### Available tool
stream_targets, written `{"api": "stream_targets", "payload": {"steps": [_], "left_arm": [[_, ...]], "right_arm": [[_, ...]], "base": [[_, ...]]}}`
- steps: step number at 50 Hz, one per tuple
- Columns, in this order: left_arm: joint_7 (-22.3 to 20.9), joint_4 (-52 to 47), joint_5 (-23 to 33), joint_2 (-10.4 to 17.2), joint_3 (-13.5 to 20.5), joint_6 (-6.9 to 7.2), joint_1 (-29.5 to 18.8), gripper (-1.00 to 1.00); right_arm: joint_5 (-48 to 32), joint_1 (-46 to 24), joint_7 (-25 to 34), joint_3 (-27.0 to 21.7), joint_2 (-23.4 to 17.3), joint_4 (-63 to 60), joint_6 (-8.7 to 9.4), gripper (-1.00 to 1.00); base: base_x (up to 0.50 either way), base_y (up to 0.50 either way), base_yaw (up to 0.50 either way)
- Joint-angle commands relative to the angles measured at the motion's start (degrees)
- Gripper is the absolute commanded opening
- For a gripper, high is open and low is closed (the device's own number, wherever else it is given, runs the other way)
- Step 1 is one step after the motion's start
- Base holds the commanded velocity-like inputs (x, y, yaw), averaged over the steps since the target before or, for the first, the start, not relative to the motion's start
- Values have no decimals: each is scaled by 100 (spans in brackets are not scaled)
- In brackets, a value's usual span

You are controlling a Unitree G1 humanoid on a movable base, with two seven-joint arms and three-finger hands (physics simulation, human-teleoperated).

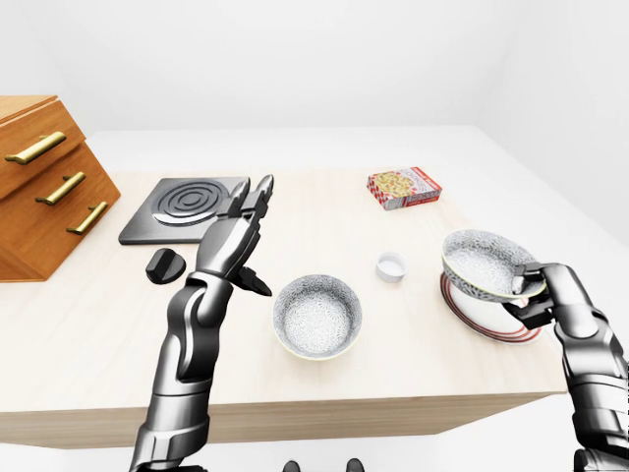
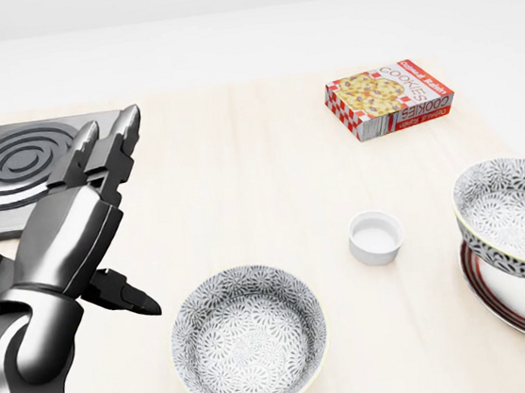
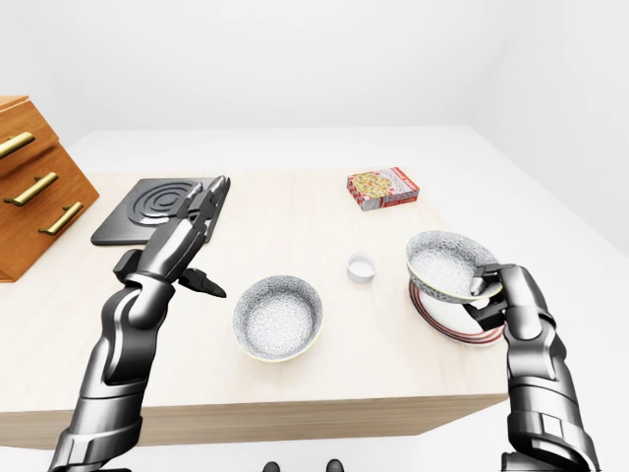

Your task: Pick the akita bowl from table center and place it on the plate.

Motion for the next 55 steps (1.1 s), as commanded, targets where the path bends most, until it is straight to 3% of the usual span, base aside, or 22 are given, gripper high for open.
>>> {"api": "stream_targets", "payload": {"steps": [1, 7, 22, 42, 43, 44, 55], "left_arm": [[38, 89, 18, -1, -20, 0, -22, 100], [26, 40, 39, -25, -31, 0, 8, 100], [39, 94, 37, -10, -25, 0, -14, 100], [53, 162, 21, 19, -5, 0, -53, 100], [57, 162, 23, 16, -7, 0, -49, 100], [59, 164, 22, 12, -13, 0, -46, 100], [48, 132, 21, 4, -14, 0, -29, 100]], "right_arm": [[75, -510, -687, 280, -222, 1143, -432, -100], [59, -776, -995, 495, -333, 1814, -625, -100], [136, -736, -1311, 635, -578, 2537, -625, -100], [210, -561, -1287, 685, -531, 2479, -625, -100], [210, -508, -1270, 668, -531, 2431, -625, -23], [208, -506, -1249, 660, -520, 2409, -625, 100], [175, -232, -1061, 503, -451, 1866, -625, 100]], "base": [[0, 0, 0], [0, 0, 0], [0, 0, 0], [0, 0, 0], [0, 0, 0], [0, 0, 0], [0, 0, 0]]}}
